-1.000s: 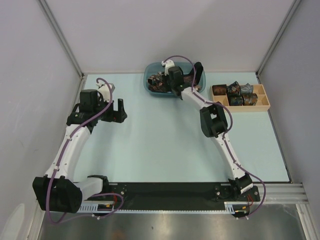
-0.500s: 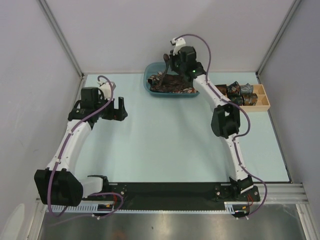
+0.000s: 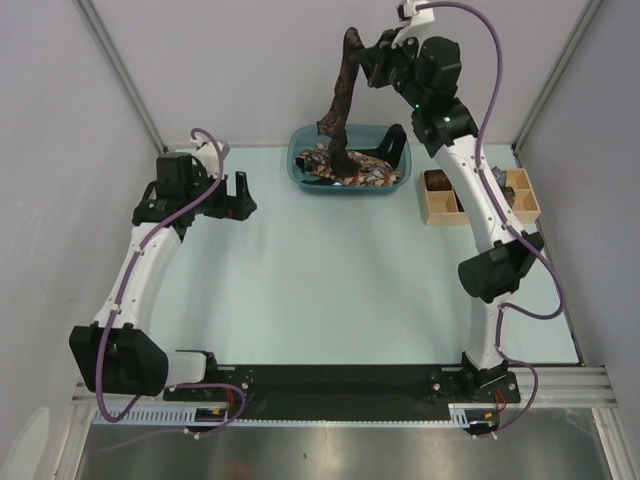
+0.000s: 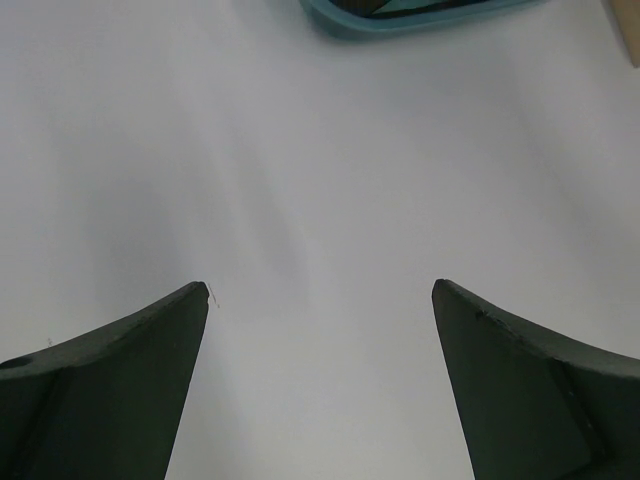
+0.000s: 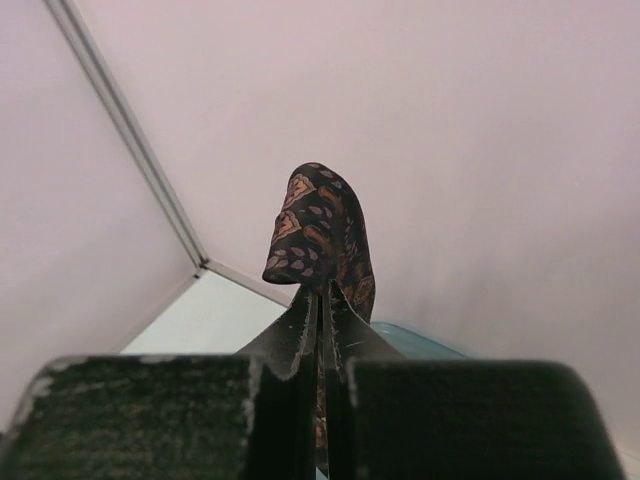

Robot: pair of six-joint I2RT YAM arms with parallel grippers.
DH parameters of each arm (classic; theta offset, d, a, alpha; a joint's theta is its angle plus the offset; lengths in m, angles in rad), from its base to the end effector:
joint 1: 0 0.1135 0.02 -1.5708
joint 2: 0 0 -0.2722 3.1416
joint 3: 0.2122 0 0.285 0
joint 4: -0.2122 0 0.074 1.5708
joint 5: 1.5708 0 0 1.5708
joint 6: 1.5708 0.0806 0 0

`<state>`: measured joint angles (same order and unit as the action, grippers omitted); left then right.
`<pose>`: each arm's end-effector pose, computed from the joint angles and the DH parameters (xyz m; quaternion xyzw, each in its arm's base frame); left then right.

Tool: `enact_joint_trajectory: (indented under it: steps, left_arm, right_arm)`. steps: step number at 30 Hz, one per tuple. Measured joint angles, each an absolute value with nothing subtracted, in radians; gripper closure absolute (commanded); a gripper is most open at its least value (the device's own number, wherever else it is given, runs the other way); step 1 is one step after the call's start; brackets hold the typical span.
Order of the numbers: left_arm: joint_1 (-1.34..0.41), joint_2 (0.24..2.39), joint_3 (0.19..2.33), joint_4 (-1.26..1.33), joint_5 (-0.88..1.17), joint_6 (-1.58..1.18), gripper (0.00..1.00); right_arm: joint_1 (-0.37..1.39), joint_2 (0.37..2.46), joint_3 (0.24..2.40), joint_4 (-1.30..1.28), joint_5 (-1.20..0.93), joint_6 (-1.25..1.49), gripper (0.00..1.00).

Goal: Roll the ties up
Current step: Pick up the tie from the bin, then place the tie at the center of the board.

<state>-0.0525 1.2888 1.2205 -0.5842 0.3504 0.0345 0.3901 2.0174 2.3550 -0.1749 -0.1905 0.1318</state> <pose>0.3433 -0.0457 0.3249 0.1156 0.8785 -0.1602 0.4350 0.4859 0.2163 0.5327 -0.1549 0.6297 0.2552 0.7172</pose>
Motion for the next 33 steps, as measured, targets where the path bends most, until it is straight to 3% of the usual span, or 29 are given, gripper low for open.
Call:
enact_joint_trajectory:
  steps: [14, 23, 24, 25, 26, 27, 30, 33]
  left_arm:
    - [-0.050, 1.245, 1.250, -0.526, 0.464, 0.034, 0.01]
    - [0.028, 1.159, 1.190, -0.512, 0.533, 0.025, 0.00]
    - [0.059, 1.153, 1.181, -0.515, 0.541, 0.025, 0.01]
    - [0.093, 1.149, 1.174, -0.517, 0.551, 0.024, 0.00]
    - [0.125, 1.146, 1.168, -0.521, 0.559, 0.024, 0.00]
    - [0.146, 1.144, 1.163, -0.522, 0.564, 0.024, 0.01]
    - [0.216, 1.143, 1.148, -0.532, 0.593, 0.027, 0.01]
    - [0.242, 1.143, 1.135, -0.548, 0.621, 0.053, 0.01]
  right_arm:
    - [0.469, 1.784, 2.347, -0.218, -0.168, 0.182, 1.00]
    - [0.702, 1.624, 1.960, -0.164, -0.160, 0.091, 1.00]
    - [0.724, 1.624, 1.901, -0.158, -0.164, 0.077, 0.96]
    - [0.744, 1.631, 1.846, -0.160, -0.170, 0.068, 0.86]
    - [0.761, 1.645, 1.792, -0.156, -0.183, 0.059, 0.74]
    - [0.776, 1.664, 1.753, -0.161, -0.196, 0.053, 0.52]
    - [0.812, 1.757, 1.703, -0.186, -0.255, 0.051, 0.19]
    - [0.823, 1.864, 1.750, -0.272, -0.337, 0.049, 0.09]
